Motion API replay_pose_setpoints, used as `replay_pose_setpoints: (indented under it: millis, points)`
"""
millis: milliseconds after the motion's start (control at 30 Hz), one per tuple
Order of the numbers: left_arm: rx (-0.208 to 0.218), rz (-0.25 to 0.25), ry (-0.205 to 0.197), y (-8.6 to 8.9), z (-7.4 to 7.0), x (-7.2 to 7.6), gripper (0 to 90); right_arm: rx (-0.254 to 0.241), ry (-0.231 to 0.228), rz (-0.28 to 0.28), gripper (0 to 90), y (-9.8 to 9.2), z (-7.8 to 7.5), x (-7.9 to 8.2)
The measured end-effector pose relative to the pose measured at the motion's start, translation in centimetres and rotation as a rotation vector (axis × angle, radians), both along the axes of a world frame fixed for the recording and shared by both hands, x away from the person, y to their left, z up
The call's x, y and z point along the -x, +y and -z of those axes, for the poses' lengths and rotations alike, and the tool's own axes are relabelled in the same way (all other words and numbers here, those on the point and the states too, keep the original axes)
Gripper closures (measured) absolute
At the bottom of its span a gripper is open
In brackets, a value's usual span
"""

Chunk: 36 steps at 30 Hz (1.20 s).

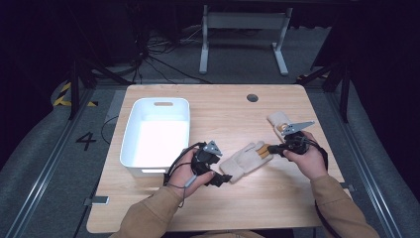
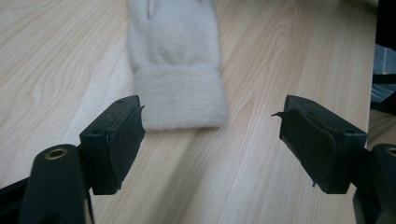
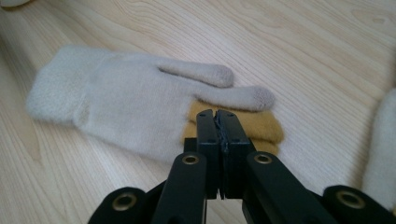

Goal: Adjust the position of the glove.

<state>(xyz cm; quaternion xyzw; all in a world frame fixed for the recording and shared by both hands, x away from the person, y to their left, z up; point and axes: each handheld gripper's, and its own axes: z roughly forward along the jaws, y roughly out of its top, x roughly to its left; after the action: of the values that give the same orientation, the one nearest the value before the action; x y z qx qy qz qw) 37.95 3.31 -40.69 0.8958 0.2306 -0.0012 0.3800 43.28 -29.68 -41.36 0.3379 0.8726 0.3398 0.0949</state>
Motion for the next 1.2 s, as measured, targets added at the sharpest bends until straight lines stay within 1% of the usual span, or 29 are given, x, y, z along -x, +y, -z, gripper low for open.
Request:
replay_pose_setpoints:
  millis: [33,67,167,200,367,433,533,700,767,800,833,867,900,967,1133,1200]
  points:
    - [-0.003,-0.004,-0.001,0.2,0.0,0.0,22.2,0.005,0.0,-0.002,89.5,0.2,-0.1,-0.1]
    - [-0.009,-0.001,0.006,0.5,-0.1,0.0,22.0,0.01,-0.006,-0.003,89.5,0.4,-0.2,-0.3]
    - [-0.009,0.011,0.015,0.8,0.0,0.0,21.2,-0.012,-0.017,0.005,89.4,0.7,-0.5,-0.6]
    - [-0.007,0.024,0.016,1.0,0.0,-0.1,20.9,-0.018,-0.024,0.005,89.5,0.8,-0.4,-0.8]
    - [0.002,0.023,0.006,1.1,-0.1,-0.2,20.8,-0.036,-0.024,0.003,89.3,1.8,0.0,-1.8]
    - [0.003,0.027,0.004,1.1,-0.1,0.0,20.8,-0.035,-0.023,0.003,89.0,2.1,0.0,-2.3]
    - [0.003,0.026,0.01,1.3,0.1,0.2,20.7,-0.023,-0.025,0.002,88.7,2.6,0.2,-3.0]
    - [0.0,0.028,0.024,1.7,0.2,0.4,20.6,-0.013,-0.013,0.001,88.9,3.1,0.6,-4.0]
    - [-0.001,0.025,0.023,1.8,0.3,0.5,20.5,-0.005,-0.004,0.002,89.1,3.3,0.9,-4.4]
    - [-0.025,0.022,0.016,1.8,0.3,0.6,20.5,-0.001,-0.001,-0.001,89.1,3.4,1.0,-4.6]
    - [-0.023,0.024,0.013,1.8,0.4,0.7,20.4,0.002,0.007,-0.001,89.1,3.5,1.2,-4.7]
    - [-0.002,0.021,0.015,1.8,0.5,0.7,20.4,0.007,0.009,-0.002,89.1,3.6,1.3,-4.9]
    - [0.006,0.013,0.022,1.8,0.5,0.7,20.4,0.01,0.01,-0.002,89.3,3.8,1.4,-5.0]
    - [-0.014,0.001,0.014,1.8,0.5,0.8,20.7,0.019,0.014,-0.002,89.3,3.9,1.7,-5.2]
    - [-0.015,-0.007,0.015,2.1,0.7,0.9,20.7,0.057,0.025,0.009,89.3,3.9,2.4,-5.7]
    - [-0.019,-0.007,0.021,2.0,0.8,0.9,20.7,0.062,0.031,0.016,89.3,3.7,2.7,-5.7]
